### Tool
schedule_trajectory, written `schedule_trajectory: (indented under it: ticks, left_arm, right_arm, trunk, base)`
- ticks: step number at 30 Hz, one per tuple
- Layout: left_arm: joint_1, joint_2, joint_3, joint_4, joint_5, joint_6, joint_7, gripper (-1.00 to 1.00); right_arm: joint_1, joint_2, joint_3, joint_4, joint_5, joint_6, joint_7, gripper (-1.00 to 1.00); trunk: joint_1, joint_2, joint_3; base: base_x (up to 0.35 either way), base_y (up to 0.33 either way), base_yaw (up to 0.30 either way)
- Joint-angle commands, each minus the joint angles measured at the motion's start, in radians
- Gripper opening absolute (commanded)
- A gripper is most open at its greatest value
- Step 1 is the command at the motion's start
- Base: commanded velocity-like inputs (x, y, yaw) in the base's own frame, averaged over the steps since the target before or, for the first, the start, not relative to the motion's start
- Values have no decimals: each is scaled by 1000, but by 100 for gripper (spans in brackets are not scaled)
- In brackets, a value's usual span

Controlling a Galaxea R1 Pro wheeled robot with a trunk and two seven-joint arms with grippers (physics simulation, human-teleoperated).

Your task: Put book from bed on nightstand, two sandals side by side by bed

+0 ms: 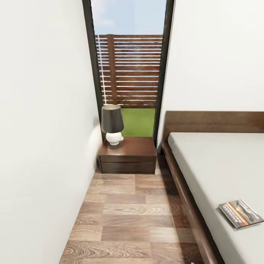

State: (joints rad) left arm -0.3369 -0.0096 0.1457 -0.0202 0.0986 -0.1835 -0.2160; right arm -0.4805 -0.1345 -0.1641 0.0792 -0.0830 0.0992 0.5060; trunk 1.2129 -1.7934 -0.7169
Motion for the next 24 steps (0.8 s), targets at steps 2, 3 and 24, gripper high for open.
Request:
schedule_trajectory:
  ticks: [2, 3, 24]
  left_arm:
    - [-1, 0, 3, 1, 10, -1, -6, 100]
    - [-1, 0, 3, 1, 10, -1, -6, 100]
    - [-1, 4, 4, 1, 12, -1, -6, 100]
  right_arm:
    - [-1, -1, -5, 2, -9, 7, 3, 100]
    - [-1, -1, -5, 2, -9, 7, 3, 100]
    - [-1, -1, -5, 2, -9, 6, 3, 100]
  trunk:
    - [0, 0, -1]
    - [0, 0, -1]
    - [0, 0, -1]
  base:
    - [264, 0, -134]
    - [263, 0, -210]
    - [201, 0, -65]
